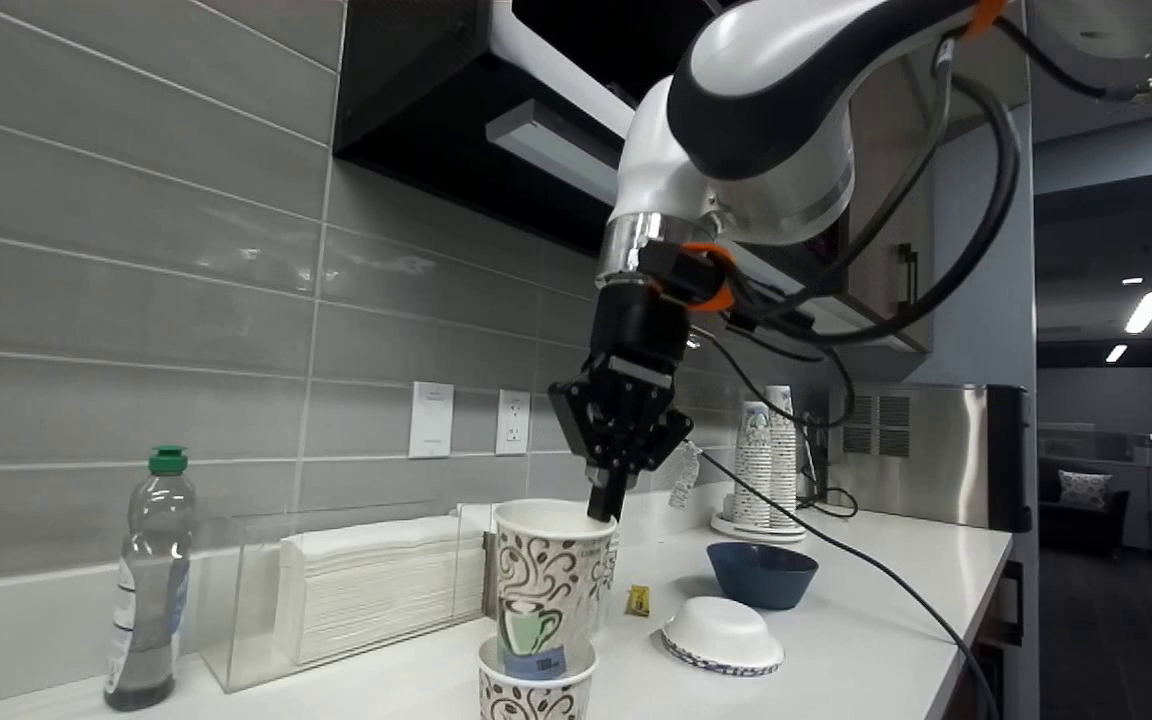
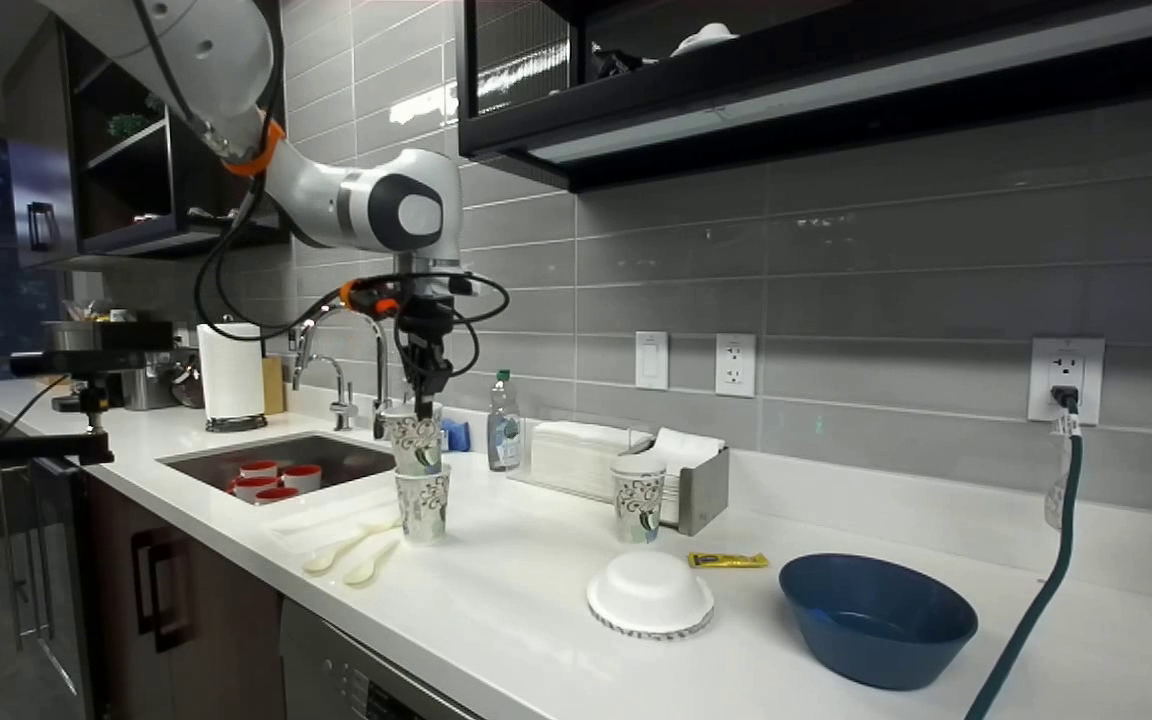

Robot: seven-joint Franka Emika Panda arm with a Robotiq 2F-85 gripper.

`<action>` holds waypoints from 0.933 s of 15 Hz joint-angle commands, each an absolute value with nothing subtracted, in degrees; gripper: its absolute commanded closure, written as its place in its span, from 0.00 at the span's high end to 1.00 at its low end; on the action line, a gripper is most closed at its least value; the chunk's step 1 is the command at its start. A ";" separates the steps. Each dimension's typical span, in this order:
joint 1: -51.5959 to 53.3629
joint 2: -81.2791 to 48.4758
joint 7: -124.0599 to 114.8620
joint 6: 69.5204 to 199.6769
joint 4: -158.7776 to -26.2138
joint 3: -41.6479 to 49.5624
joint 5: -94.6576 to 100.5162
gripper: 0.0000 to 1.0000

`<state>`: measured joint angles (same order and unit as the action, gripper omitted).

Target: Pick up the top paper cup from the stack and place it on the left of the kitchen counter

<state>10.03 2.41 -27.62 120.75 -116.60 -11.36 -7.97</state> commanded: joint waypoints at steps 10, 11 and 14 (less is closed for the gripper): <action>4.71 16.33 -24.16 112.07 -119.99 -5.77 -10.43 0.01; 4.00 16.22 -23.94 112.81 -121.17 -5.00 -10.70 0.01; 1.68 15.69 -23.00 117.24 -125.80 -2.55 -11.77 0.01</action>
